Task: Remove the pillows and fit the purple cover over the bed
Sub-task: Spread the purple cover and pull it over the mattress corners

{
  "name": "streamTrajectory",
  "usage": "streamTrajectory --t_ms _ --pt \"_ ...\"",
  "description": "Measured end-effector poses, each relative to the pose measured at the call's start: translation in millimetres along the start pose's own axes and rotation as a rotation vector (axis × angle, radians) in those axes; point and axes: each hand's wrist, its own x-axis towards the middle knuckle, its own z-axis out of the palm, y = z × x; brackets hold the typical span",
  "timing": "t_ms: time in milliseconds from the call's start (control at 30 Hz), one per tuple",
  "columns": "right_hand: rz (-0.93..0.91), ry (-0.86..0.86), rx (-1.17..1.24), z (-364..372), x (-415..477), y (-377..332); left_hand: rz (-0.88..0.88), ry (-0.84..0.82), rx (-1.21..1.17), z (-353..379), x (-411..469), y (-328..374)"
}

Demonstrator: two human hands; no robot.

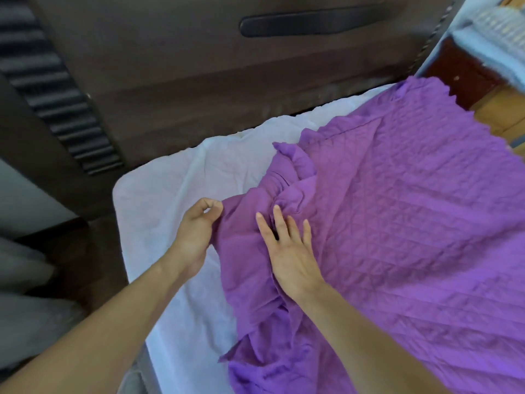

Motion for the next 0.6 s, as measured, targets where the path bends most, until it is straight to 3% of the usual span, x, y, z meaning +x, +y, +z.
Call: streamTrajectory --t_ms 300,600 --pt "-0.028 0.079 -0.144 -20.4 59.1 -56.1 0.081 -0.08 0.123 -78.4 10.2 45.1" --pt "-0.117 -0.013 -0.153 -53.1 119.1 -116.9 0.07 -0.021 0.215 -128.7 15.4 65.1"
